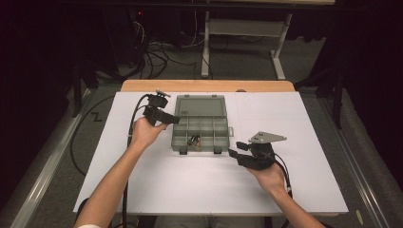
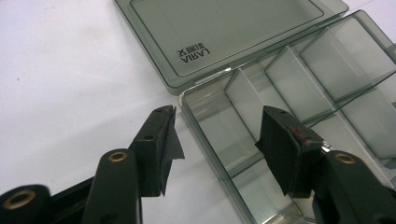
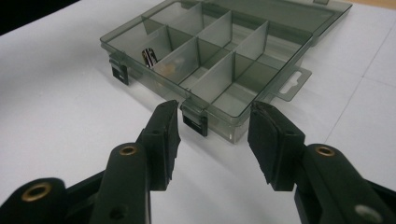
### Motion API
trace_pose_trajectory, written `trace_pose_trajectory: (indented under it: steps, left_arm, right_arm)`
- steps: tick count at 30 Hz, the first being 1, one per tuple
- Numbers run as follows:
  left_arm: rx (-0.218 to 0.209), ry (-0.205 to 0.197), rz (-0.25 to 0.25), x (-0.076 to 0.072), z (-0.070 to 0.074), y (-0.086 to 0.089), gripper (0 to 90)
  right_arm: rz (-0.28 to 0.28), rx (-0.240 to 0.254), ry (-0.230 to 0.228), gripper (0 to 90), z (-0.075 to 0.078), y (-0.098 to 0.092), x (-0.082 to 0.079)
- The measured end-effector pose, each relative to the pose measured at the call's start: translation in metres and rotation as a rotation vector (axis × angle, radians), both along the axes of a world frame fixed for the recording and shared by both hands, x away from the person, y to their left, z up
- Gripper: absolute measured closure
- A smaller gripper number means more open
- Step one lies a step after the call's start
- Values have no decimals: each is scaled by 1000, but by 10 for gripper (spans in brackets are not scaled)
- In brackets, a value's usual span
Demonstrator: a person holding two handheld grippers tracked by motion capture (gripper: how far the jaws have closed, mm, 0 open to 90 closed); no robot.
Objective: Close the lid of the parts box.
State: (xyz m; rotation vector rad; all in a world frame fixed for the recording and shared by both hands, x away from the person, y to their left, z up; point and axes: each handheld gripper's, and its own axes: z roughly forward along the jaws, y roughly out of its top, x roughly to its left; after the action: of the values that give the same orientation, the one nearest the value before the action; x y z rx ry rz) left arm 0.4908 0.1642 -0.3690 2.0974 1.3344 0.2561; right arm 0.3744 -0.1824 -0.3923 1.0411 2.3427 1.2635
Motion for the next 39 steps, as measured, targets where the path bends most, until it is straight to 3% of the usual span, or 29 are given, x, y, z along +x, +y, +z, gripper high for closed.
trace_pose_trajectory:
  steps: [10, 14, 16, 21, 33, 39]
  left_arm:
    - [19, 6, -3, 8, 4, -5, 452]
    - [-6, 17, 15, 13, 4, -6, 452]
    - [23, 31, 5, 16, 4, -9, 444]
    - [28, 21, -2, 21, 8, -13, 444]
    - [50, 35, -12, 32, 7, -20, 445]
    - [30, 39, -1, 37, 5, -21, 444]
  right_arm:
    - [-12, -22, 65, 603, 7, 4, 15]
    - [1, -35, 97, 608, 8, 6, 22]
    - [9, -56, 110, 618, 8, 8, 26]
    - [9, -79, 137, 637, 14, 12, 33]
    - [-29, -139, 214, 696, 26, 19, 61]
    - [-49, -170, 265, 728, 24, 22, 77]
